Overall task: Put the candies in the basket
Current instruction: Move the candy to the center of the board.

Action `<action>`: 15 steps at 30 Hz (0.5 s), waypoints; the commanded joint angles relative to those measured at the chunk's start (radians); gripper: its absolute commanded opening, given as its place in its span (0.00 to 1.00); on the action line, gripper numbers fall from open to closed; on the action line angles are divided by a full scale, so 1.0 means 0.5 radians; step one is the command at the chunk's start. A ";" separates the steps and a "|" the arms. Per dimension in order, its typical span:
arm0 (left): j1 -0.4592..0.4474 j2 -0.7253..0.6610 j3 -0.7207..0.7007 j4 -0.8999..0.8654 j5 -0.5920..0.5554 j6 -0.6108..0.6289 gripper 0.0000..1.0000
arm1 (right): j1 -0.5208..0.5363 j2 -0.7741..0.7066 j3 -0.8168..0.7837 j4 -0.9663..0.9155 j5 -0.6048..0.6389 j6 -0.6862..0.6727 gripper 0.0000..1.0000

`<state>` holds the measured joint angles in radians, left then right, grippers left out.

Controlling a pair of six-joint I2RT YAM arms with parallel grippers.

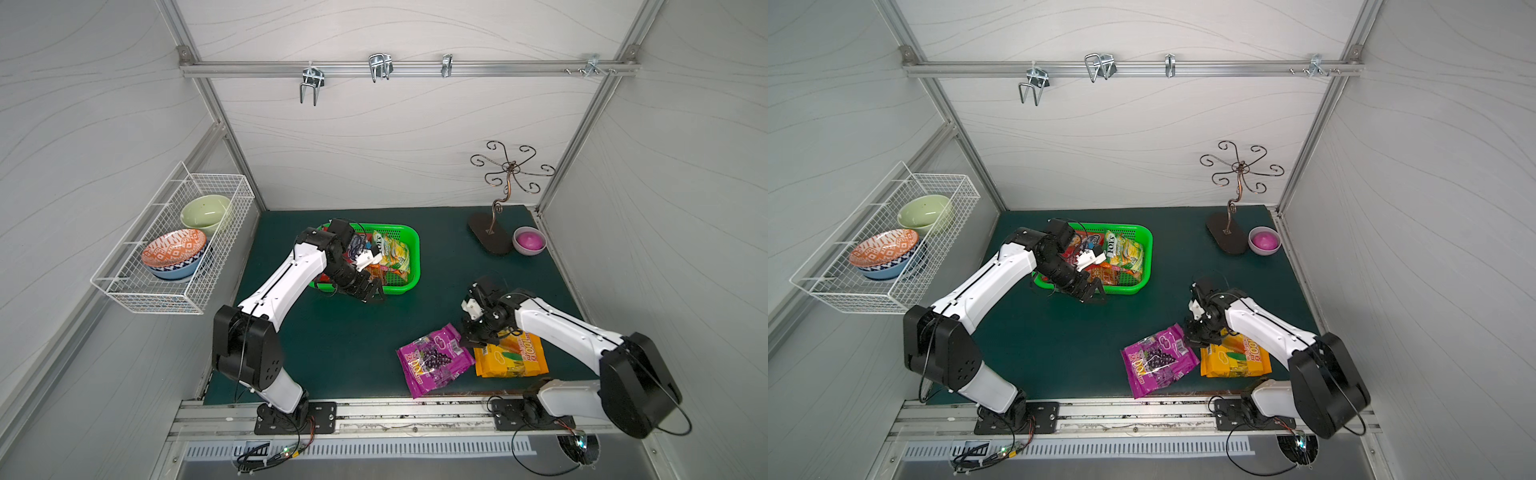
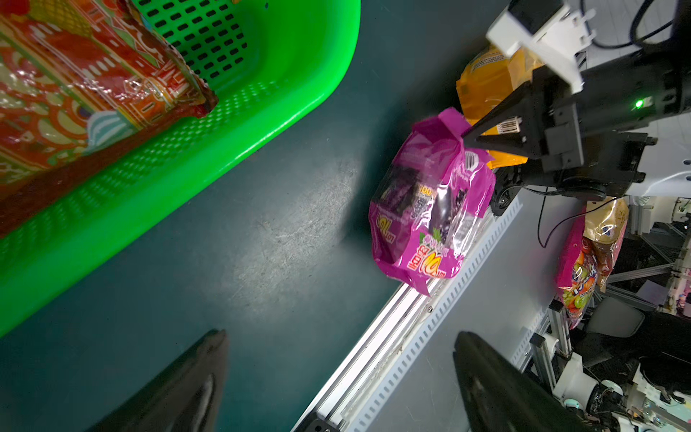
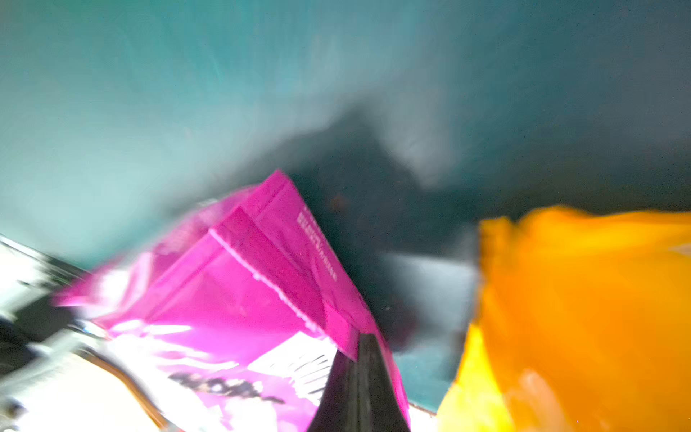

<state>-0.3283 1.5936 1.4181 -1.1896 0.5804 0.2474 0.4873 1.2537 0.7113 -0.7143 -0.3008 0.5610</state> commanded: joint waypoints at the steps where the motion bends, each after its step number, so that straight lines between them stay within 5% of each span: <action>1: 0.006 0.006 0.013 0.068 0.002 -0.017 0.97 | -0.293 -0.167 -0.074 0.154 -0.133 0.138 0.00; 8: -0.035 0.159 0.053 0.349 0.000 -0.280 0.96 | -0.787 -0.227 -0.291 0.383 -0.357 0.469 0.00; 15: -0.123 0.285 -0.087 0.677 0.064 -0.395 0.85 | -0.835 -0.194 -0.293 0.457 -0.428 0.415 0.00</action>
<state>-0.3794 1.7184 1.4071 -0.9668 0.5846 0.0925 0.0761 1.1553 0.5625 -0.5224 -0.5011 0.7689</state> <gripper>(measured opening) 0.881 0.044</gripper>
